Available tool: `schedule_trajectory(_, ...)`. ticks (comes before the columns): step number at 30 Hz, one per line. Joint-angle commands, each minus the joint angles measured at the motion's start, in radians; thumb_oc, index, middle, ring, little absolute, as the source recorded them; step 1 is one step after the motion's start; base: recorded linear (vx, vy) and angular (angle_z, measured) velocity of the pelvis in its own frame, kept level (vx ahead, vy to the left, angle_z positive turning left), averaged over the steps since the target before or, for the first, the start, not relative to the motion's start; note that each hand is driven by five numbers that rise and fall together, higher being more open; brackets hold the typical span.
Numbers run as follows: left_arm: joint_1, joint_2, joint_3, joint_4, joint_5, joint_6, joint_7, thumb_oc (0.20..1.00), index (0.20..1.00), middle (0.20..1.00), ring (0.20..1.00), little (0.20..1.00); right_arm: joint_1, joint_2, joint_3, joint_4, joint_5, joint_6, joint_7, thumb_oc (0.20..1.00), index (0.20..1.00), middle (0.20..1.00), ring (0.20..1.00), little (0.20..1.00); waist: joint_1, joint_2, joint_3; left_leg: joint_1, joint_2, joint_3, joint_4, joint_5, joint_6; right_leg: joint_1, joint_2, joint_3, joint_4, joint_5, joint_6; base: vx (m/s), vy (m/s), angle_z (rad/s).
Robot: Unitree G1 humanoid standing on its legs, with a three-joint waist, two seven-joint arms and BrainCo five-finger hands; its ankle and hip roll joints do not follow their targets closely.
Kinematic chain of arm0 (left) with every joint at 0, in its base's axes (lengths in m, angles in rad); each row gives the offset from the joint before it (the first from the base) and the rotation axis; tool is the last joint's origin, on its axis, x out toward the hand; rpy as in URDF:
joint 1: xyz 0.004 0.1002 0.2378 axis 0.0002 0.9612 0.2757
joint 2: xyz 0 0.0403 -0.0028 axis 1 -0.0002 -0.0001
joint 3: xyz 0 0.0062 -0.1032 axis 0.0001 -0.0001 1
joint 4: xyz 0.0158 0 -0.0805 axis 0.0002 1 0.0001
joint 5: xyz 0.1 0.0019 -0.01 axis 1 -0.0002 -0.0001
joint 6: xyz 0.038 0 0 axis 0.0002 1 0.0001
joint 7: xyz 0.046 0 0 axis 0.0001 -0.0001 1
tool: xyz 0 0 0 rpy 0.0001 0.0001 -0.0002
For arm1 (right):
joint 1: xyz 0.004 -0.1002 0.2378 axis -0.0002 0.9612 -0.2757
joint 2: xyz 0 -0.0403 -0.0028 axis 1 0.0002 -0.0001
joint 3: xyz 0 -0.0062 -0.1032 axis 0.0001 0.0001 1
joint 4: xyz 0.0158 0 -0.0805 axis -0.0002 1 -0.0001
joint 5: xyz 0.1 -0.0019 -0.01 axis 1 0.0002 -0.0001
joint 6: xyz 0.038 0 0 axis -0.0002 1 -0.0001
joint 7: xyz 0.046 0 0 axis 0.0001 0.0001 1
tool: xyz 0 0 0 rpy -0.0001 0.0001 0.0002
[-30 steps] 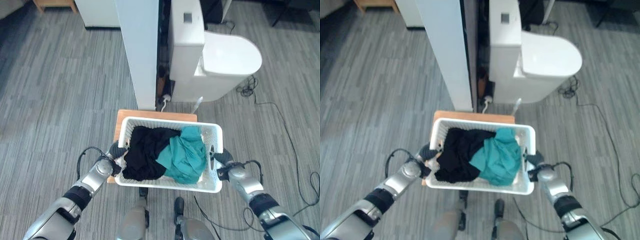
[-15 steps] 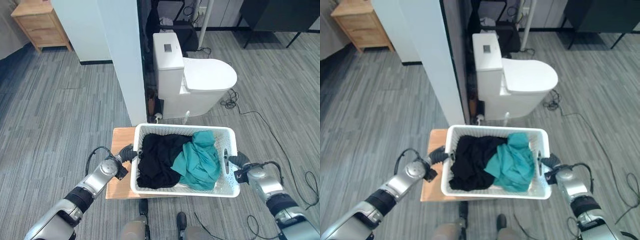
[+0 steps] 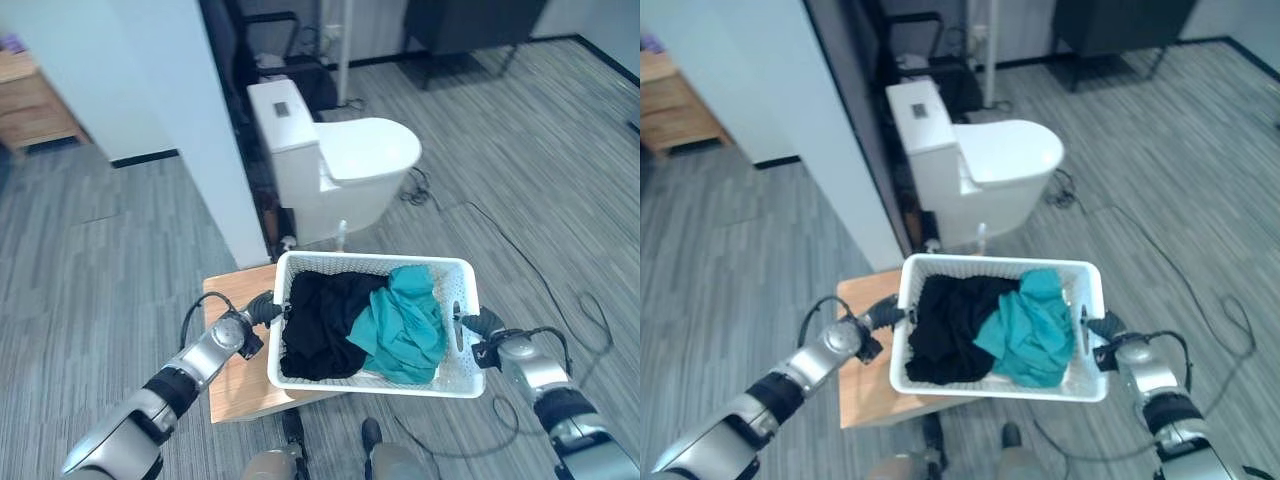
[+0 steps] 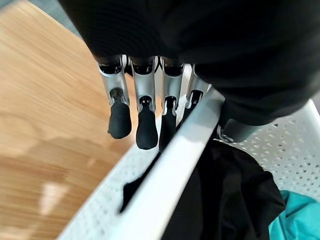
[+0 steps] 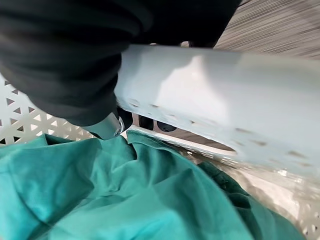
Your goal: Grab the laundry basket,head to the washer,open it,put in the laundry and shut it.
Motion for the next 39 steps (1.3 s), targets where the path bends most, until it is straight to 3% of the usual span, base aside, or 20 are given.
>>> schedule_trajectory(1,-0.086,0.006,0.043,0.037,0.010,-0.044,0.032,0.200,0.200,0.200,0.200,0.200,-0.093,-0.017,-0.001,0.002,0.041,-0.059,0.030,0.200,0.200,0.200,0.200,0.200,0.050,0.015,-0.039,0.003,0.008,-0.061,0.148,-0.159,-0.022,-0.015,-0.080,-0.085,0.213,-0.002,0.066,-0.12,0.015,-0.67)
schedule_trajectory(2,-0.086,0.006,0.043,0.037,0.010,-0.044,0.032,0.200,0.200,0.200,0.200,0.200,-0.094,-0.017,-0.001,0.002,0.041,-0.059,0.030,0.200,0.200,0.200,0.200,0.200,0.050,0.015,-0.039,0.003,0.008,-0.061,0.148,-0.159,-0.022,-0.015,-0.080,-0.084,0.213,-0.002,0.066,-0.09,0.004,-0.81)
schedule_trajectory(3,-0.104,0.011,0.045,0.059,0.000,-0.039,0.040,0.200,0.200,0.200,0.200,0.200,-0.138,0.011,0.028,0.059,0.038,-0.053,0.035,0.200,0.200,0.200,0.200,0.200,0.067,0.014,-0.059,-0.002,0.016,-0.020,0.150,-0.168,-0.026,0.039,-0.094,-0.115,0.258,-0.043,0.076,-0.10,-0.047,-0.96)
schedule_trajectory(7,-0.143,0.006,0.046,0.130,-0.018,-0.042,0.058,0.200,0.200,0.200,0.200,0.200,-0.235,0.078,0.082,0.201,0.037,-0.054,0.033,0.200,0.200,0.200,0.200,0.200,0.131,-0.006,-0.092,-0.056,0.052,0.085,0.155,-0.133,-0.046,0.140,-0.116,-0.166,0.189,-0.033,0.086,-0.21,-0.193,-1.17)
schedule_trajectory(10,-0.152,0.007,0.065,0.183,-0.042,-0.057,0.073,0.200,0.200,0.200,0.200,0.200,-0.310,0.114,0.135,0.296,0.024,-0.050,0.043,0.200,0.200,0.200,0.200,0.200,0.169,-0.022,-0.093,-0.091,0.141,0.174,0.182,-0.088,-0.104,0.193,-0.077,-0.193,0.012,-0.063,0.075,-0.21,-0.327,-1.22)
schedule_trajectory(11,-0.152,0.007,0.065,0.184,-0.042,-0.057,0.072,0.200,0.200,0.200,0.200,0.200,-0.311,0.114,0.135,0.296,0.024,-0.051,0.043,0.200,0.200,0.200,0.200,0.200,0.170,-0.021,-0.092,-0.090,0.142,0.175,0.183,-0.088,-0.104,0.194,-0.076,-0.192,0.010,-0.062,0.075,-0.13,-0.393,-1.40)
schedule_trajectory(12,-0.144,0.012,0.075,0.192,-0.054,-0.061,0.079,0.200,0.200,0.200,0.200,0.200,-0.311,0.121,0.143,0.311,0.022,-0.049,0.046,0.200,0.200,0.200,0.200,0.200,0.167,-0.032,-0.084,-0.099,0.192,0.184,0.199,-0.054,-0.130,0.194,-0.033,-0.169,-0.035,-0.074,0.058,-0.10,-0.381,-1.06)
schedule_trajectory(14,-0.140,0.009,0.084,0.203,-0.067,-0.064,0.084,0.200,0.200,0.200,0.200,0.200,-0.315,0.125,0.148,0.311,0.025,-0.049,0.046,0.200,0.200,0.200,0.200,0.200,0.162,-0.035,-0.077,-0.104,0.218,0.182,0.202,-0.031,-0.147,0.191,-0.009,-0.155,-0.052,-0.078,0.049,-0.13,-0.398,-0.97)
schedule_trajectory(15,-0.158,-0.007,0.077,0.264,-0.082,-0.076,0.099,0.200,0.200,0.200,0.200,0.200,-0.330,0.129,0.162,0.324,0.051,-0.063,0.039,0.200,0.200,0.200,0.200,0.200,0.159,-0.046,-0.049,-0.128,0.228,0.071,0.169,0.032,-0.191,0.169,0.043,-0.123,-0.084,-0.078,0.031,-0.17,-0.342,-1.21)
schedule_trajectory(16,-0.173,-0.011,0.068,0.282,-0.082,-0.079,0.103,0.200,0.200,0.200,0.200,0.200,-0.339,0.126,0.165,0.324,0.063,-0.068,0.037,0.200,0.200,0.200,0.200,0.200,0.165,-0.051,-0.033,-0.143,0.209,-0.016,0.163,0.028,-0.193,0.159,0.049,-0.113,-0.083,-0.076,0.026,-0.27,-0.397,-1.13)
schedule_trajectory(18,-0.199,-0.015,0.056,0.304,-0.085,-0.085,0.109,0.200,0.200,0.200,0.200,0.200,-0.352,0.134,0.174,0.324,0.081,-0.080,0.037,0.200,0.200,0.200,0.200,0.200,0.182,-0.062,-0.005,-0.183,0.126,-0.257,0.193,-0.009,-0.168,0.126,0.063,-0.093,-0.073,-0.055,0.008,-0.16,-0.165,-0.71)
schedule_trajectory(20,-0.225,-0.029,0.038,0.314,-0.089,-0.090,0.114,0.200,0.200,0.200,0.200,0.200,-0.345,0.141,0.180,0.318,0.095,-0.088,0.035,0.200,0.200,0.200,0.200,0.200,0.182,-0.078,0.007,-0.167,0.067,-0.332,0.245,-0.068,-0.161,0.117,0.068,-0.061,-0.067,-0.045,0.006,-0.04,-0.083,-0.59)
schedule_trajectory(25,-0.250,-0.039,0.032,0.331,-0.081,-0.092,0.117,0.200,0.200,0.200,0.200,0.200,-0.315,0.131,0.160,0.304,0.105,-0.088,0.031,0.200,0.200,0.200,0.200,0.200,0.157,-0.083,-0.023,-0.114,0.025,-0.355,0.213,-0.101,-0.133,0.105,0.094,-0.020,-0.052,-0.047,0.008,0.03,0.049,-0.25)
schedule_trajectory(27,-0.249,-0.047,0.034,0.333,-0.068,-0.092,0.116,0.200,0.200,0.200,0.200,0.200,-0.277,0.119,0.142,0.263,0.113,-0.087,0.033,0.200,0.200,0.200,0.200,0.200,0.137,-0.082,-0.034,-0.095,0.022,-0.331,0.200,-0.103,-0.126,0.111,0.086,-0.019,-0.045,-0.051,0.008,0.04,0.097,-0.05)
schedule_trajectory(39,-0.221,-0.062,0.040,0.350,-0.046,-0.097,0.100,0.200,0.200,0.200,0.200,0.200,-0.258,0.111,0.127,0.286,0.109,-0.092,0.050,0.200,0.200,0.200,0.200,0.200,0.124,-0.050,-0.054,-0.024,0.025,-0.276,0.146,-0.105,-0.119,0.125,0.081,0.023,-0.081,-0.032,0.013,0.03,0.025,-0.14)
